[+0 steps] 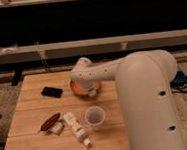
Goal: Drag the ceramic bowl in a circle
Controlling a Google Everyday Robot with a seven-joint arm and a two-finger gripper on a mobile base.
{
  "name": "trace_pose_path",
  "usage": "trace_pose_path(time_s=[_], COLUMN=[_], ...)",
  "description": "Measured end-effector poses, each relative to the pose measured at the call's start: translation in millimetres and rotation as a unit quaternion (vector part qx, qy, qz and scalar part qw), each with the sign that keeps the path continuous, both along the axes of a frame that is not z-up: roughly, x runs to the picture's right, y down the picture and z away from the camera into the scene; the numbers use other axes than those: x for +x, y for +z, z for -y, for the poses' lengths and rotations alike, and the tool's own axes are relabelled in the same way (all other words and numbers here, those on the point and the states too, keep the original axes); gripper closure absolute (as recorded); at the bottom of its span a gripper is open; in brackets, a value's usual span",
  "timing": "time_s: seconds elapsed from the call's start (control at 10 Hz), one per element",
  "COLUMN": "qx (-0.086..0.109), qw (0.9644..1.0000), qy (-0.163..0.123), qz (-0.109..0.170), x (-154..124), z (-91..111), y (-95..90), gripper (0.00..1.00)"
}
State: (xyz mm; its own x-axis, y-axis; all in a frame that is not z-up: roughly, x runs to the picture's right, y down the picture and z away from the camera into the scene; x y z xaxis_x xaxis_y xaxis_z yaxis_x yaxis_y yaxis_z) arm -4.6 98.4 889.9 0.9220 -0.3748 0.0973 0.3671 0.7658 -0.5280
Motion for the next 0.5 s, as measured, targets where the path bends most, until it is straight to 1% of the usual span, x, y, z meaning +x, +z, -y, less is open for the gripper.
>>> trace_pose_path(time_s=[0.1,0.3,0.4,0.5], qx=[-0.001,-0.007,-0.009,-0.013], qw=[0.9999,0.9993,0.9987,0.9974], qy=[-0.009,-0.031,-0.041,-0.057], qz=[0.007,0.02,0.028,0.043], x=[2,17,15,6], z=[-3,-15,-18,-25], y=[-3.7,-16.6,-20.4,-26.1], gripper=[1.0,1.0,1.0,1.0])
